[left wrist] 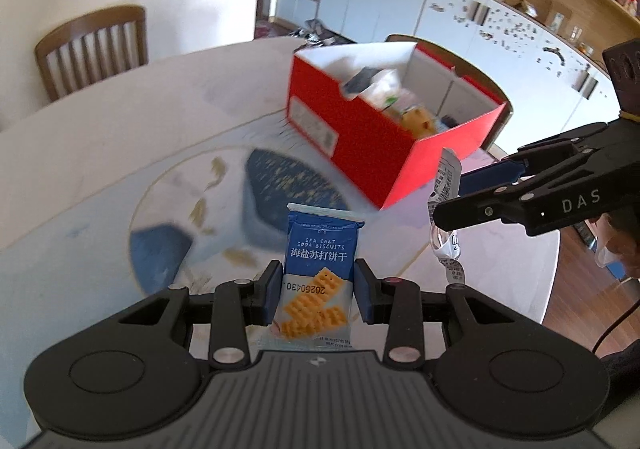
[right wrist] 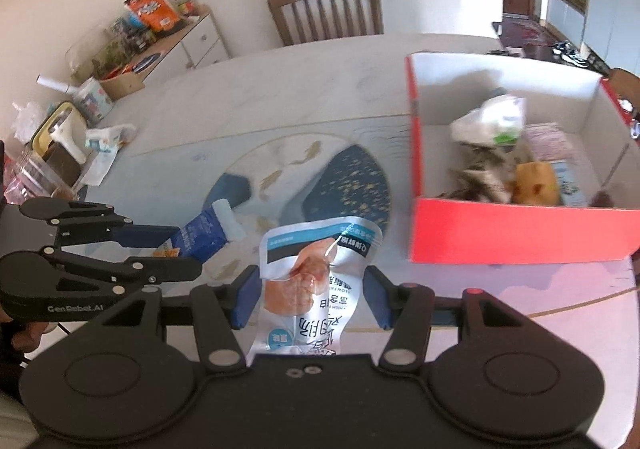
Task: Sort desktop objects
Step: 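Carry the blue biscuit packet and white snack pouch with both tools over the shoebox, then lower both packets into the shoebox and open both tools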
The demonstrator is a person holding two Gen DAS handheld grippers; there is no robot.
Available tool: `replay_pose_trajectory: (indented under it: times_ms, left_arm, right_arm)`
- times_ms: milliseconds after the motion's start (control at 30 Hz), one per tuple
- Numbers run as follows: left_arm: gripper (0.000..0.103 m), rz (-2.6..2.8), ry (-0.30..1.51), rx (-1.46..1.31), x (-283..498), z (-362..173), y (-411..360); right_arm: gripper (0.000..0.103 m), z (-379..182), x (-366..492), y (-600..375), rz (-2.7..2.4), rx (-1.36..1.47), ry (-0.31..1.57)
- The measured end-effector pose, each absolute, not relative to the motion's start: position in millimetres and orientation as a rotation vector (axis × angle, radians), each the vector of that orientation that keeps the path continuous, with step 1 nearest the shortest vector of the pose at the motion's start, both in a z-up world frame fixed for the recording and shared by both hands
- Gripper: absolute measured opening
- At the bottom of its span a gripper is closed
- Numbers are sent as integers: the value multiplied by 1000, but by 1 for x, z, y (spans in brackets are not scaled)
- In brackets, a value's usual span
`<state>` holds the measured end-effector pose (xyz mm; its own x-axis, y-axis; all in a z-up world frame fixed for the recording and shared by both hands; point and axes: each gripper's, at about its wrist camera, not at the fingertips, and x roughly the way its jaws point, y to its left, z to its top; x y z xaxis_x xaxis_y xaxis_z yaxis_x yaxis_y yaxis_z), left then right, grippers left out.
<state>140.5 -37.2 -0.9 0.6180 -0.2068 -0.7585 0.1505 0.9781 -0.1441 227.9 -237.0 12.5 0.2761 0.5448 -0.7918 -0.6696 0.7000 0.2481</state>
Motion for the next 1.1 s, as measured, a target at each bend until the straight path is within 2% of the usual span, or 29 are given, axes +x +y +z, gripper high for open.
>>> replay_pose_trajectory:
  times_ms: [1100]
  left_arm:
    - [36,-319,794,162,258,53,-164]
  right_arm:
    - [55,74,359,-349,721,-154,820]
